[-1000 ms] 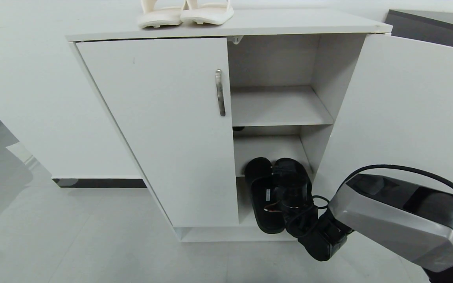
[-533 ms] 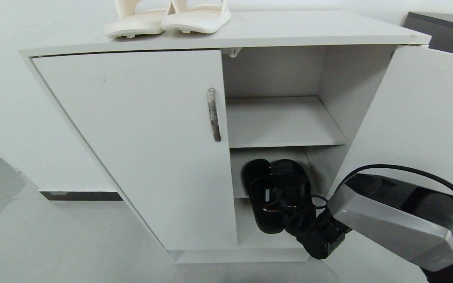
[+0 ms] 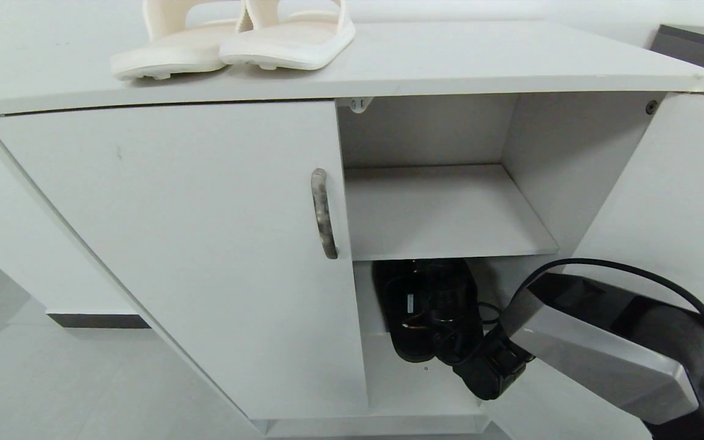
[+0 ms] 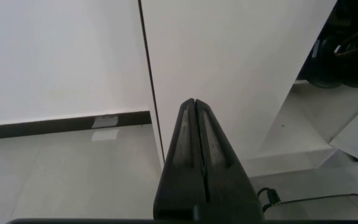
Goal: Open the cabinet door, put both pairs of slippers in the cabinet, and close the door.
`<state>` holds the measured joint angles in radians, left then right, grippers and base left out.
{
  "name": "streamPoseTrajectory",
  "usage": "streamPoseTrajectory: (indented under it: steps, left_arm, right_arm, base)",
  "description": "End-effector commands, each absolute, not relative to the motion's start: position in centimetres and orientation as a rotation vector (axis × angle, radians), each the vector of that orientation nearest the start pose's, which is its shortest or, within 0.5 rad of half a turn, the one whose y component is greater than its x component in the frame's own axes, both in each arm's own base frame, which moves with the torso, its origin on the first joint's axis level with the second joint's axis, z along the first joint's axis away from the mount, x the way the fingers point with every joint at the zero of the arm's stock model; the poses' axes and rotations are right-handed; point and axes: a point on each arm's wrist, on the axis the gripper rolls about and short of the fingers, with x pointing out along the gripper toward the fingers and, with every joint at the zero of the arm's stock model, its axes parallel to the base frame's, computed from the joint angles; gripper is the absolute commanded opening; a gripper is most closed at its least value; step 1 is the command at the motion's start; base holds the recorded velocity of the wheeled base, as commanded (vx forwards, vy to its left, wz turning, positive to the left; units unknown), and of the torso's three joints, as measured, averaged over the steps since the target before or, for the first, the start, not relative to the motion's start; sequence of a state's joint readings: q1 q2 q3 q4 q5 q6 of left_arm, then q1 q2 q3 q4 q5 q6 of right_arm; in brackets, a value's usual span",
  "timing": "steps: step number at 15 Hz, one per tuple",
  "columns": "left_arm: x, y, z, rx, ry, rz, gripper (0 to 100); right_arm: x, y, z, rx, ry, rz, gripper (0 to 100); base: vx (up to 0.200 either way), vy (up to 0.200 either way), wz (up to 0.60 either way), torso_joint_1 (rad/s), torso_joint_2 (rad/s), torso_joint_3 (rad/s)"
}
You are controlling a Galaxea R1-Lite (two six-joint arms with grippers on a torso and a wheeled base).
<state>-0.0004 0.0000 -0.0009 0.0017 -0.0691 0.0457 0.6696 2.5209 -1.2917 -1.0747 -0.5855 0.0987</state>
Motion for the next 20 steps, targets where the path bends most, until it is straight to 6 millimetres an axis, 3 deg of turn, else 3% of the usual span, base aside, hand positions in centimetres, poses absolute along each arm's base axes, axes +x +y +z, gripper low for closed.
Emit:
streamPoseTrajectory:
  steps: [1,8,9,12,13,15,20]
  left_arm:
    - [-2.3,-0.2,7.6,0.046,0.000,-0.071,0]
    - [-2.3,-0.2,7.6,0.046,0.000,-0.069,0]
    - [-2.3,-0.2,7.5,0.044,0.002,-0.069,0]
    - [-2.3,-0.2,7.6,0.012,0.001,-0.069,0]
    - [-2.3,-0.2,7.6,0.009,0.001,-0.068,0]
    - [-2.3,-0.1,7.6,0.011,0.001,-0.069,0]
    - [-2.3,-0.2,7.6,0.011,0.001,-0.068,0]
  right_arm:
    - [38.8,28.9,1.6,0.018,0.117,0.075,0]
    - [39.8,28.8,0.9,0.007,0.133,0.061,0]
    - [39.8,28.8,0.8,0.005,0.138,0.060,100]
    - [39.5,28.7,0.7,-0.004,0.151,0.060,100]
    - [38.5,28.1,0.8,-0.024,0.178,0.061,100]
    - [36.8,27.5,2.7,-0.008,0.156,0.082,100]
    - [29.4,25.4,7.0,0.018,0.137,0.283,100]
  base:
    - [0.000,0.000,0.00,0.000,0.00,0.000]
    - [0.000,0.000,0.00,0.000,0.00,0.000]
    - [0.000,0.000,0.00,0.000,0.00,0.000]
    - [0.000,0.000,0.00,0.000,0.00,0.000]
    - [0.000,0.000,0.00,0.000,0.00,0.000]
    - [0.000,0.000,0.00,0.000,0.00,0.000]
    - [-0.120,0.000,0.00,0.002,0.00,0.002]
